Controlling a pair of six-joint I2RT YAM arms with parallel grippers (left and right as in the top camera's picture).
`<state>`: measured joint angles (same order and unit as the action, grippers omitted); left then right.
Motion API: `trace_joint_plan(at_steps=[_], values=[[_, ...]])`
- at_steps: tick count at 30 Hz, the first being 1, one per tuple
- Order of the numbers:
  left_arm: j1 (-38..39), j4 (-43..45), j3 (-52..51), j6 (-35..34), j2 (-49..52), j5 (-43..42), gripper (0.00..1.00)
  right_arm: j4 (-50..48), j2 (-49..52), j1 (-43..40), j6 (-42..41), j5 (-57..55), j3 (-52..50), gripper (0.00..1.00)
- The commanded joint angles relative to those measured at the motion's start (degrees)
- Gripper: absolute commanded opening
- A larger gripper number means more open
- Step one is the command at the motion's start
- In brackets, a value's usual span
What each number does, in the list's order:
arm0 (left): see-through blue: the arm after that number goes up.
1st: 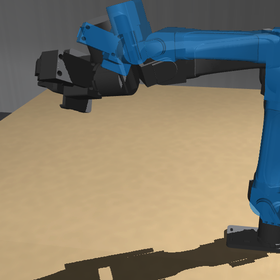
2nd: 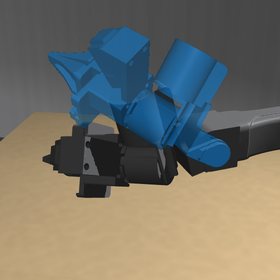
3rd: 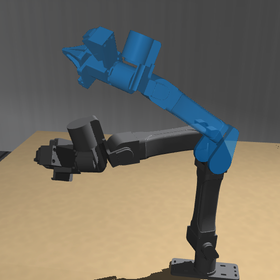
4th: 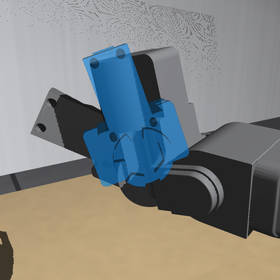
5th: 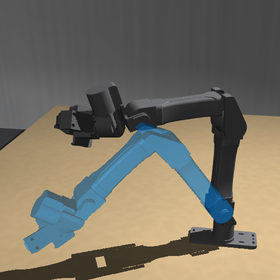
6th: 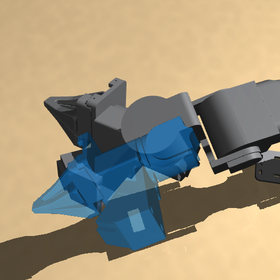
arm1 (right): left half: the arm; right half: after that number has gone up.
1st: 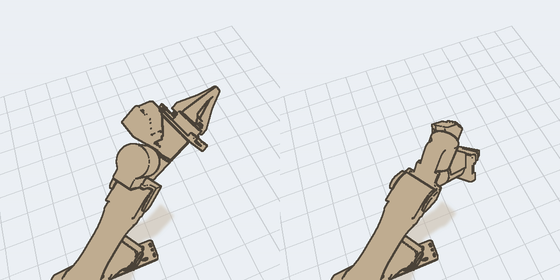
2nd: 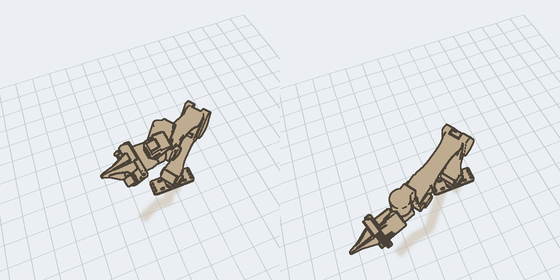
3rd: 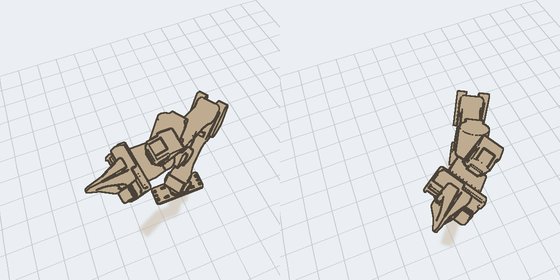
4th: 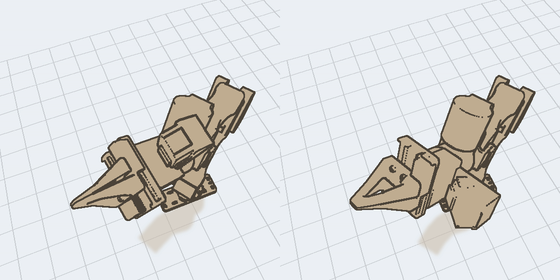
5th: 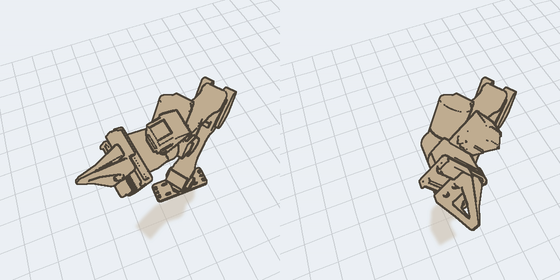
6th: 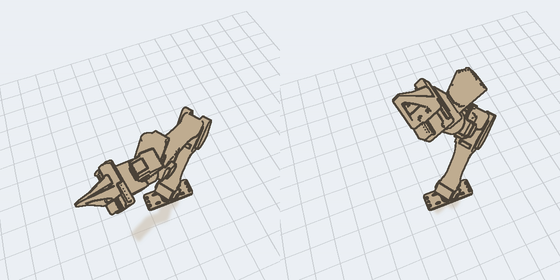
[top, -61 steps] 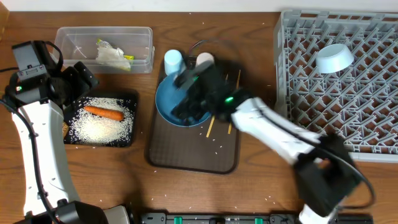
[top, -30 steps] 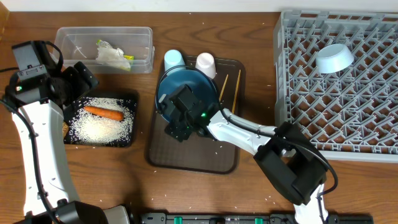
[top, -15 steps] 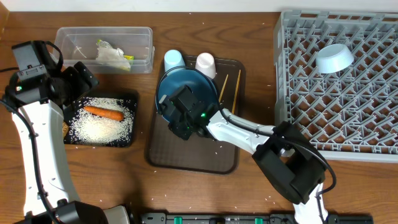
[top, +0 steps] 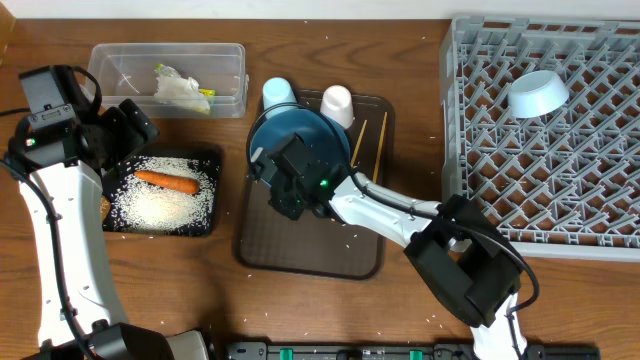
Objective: Sort waste into correct bins and load items into the dishwasher rack
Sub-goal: 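Grasp the edge of the blue plate with the right gripper, then lift the blue plate and carry it right toward the dish rack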
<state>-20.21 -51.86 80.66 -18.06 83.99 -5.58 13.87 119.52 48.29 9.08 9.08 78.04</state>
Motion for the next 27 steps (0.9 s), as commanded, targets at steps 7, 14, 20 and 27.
trace_joint_plan(at_steps=[7, 14, 20, 27], values=[[-0.24, 0.02, 0.83, -0.26, -0.39, 0.28, 0.98, 3.32, 1.11, -0.11, -4.61, 5.62, 2.47, 0.01], [-0.24, 0.02, 0.83, -0.26, -0.39, 0.28, 0.98, 4.35, 1.11, -2.4, -7.41, 17.88, 4.92, 0.01], [-0.24, 0.02, 0.83, -0.26, -0.39, 0.28, 0.98, 3.45, 1.11, -6.1, -12.04, 31.39, 5.53, 0.01], [-0.24, 0.02, 0.83, -0.26, -0.39, 0.28, 0.98, 0.37, 1.03, -9.57, -15.65, 41.38, 5.53, 0.01]])
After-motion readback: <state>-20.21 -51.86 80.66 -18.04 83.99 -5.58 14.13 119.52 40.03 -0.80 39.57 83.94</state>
